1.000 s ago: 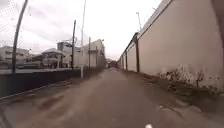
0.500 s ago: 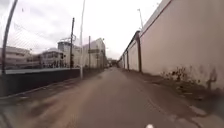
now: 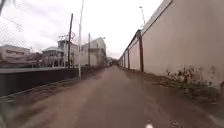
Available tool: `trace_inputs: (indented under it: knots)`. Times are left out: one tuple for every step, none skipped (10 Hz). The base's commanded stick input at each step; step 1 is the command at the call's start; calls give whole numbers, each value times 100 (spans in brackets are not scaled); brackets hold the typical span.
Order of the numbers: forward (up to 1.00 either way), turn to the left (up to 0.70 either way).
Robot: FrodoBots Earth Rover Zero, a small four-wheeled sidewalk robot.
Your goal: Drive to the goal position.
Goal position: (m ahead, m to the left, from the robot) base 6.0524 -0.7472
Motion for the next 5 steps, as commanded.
trace_inputs:
  knots:
    - [70,-17]
    - [70,-6]
    - [70,0]
    - [70,0]
    - [70,0]
